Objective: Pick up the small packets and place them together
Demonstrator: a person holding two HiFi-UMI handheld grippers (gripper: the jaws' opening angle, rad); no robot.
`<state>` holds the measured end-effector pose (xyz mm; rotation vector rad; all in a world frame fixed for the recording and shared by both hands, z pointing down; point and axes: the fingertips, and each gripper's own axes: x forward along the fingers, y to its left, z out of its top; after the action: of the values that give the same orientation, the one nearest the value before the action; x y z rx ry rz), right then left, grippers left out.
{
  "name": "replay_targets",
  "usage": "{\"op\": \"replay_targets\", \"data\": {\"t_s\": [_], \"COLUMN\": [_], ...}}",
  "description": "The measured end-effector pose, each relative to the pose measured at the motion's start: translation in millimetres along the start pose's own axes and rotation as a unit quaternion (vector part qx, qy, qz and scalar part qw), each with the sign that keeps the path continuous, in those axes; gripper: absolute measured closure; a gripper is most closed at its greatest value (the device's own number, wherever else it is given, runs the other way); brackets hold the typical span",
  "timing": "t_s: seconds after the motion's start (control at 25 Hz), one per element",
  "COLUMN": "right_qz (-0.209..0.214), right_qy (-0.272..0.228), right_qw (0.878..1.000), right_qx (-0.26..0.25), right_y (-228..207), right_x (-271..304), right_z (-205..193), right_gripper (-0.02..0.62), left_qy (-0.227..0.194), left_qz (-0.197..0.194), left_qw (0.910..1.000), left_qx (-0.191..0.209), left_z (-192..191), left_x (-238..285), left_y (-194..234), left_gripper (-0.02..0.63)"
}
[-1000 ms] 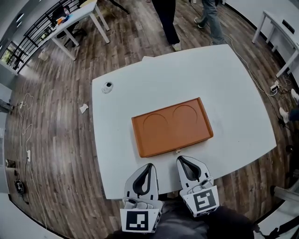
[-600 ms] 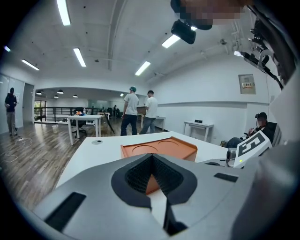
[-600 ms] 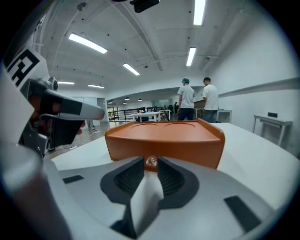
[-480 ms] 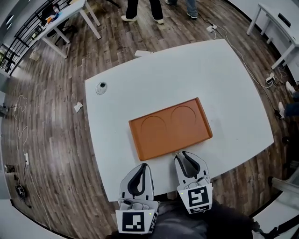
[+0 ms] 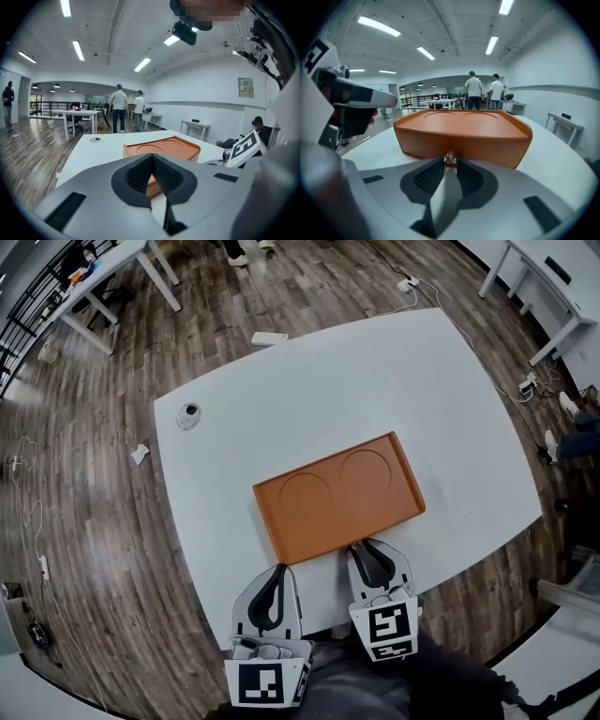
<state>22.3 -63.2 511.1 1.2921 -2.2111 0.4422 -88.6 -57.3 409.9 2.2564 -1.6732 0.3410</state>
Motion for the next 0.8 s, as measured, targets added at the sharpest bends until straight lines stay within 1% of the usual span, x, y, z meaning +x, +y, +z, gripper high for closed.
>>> {"op": "replay_targets", "data": {"t_s": [0.12, 0.28, 0.44, 0.6, 0.72, 0.8], "right_qz": [-0.013, -0.026, -0.046, -0.045, -0.041, -0.037], "right_qy": [0.009, 0.004, -0.007, -0.006, -0.008, -0.014], "right_qw": [1.0, 1.0, 0.999, 0.998, 0.999, 0.999], "right_qx": [-0.004, -0.013, -0.028, -0.031, -0.031, -0.032], "right_y": [-0.2, 0.3, -4.4, -1.6, 1.6, 2.7], "right_x": [-0.6, -1.3, -4.1, 1.1, 3.6, 3.2], "right_z": [0.1, 0.4, 0.3, -0.6, 0.8, 1.6], "right_gripper": [0.515, 0.525, 0.526, 0.526, 0.526, 0.526], "left_qy": [0.0, 0.022, 0.024, 0.024, 0.016, 0.002], "left_qz": [-0.014, -0.046, -0.066, -0.054, -0.045, -0.031], "left_qw": [0.9999, 0.9987, 0.9975, 0.9982, 0.9988, 0.9994], "left_qx": [0.0, -0.004, 0.005, -0.004, 0.008, 0.016], "left_z": [2.5, -3.0, -9.4, -16.5, -15.6, -12.6], "left_x": [3.1, 7.1, 12.1, 5.0, -10.5, -22.9], "left_y": [4.0, 3.7, 3.5, 9.5, 6.3, 4.6], "left_gripper": [0.603, 0.603, 0.603, 0.602, 0.603, 0.603]}}
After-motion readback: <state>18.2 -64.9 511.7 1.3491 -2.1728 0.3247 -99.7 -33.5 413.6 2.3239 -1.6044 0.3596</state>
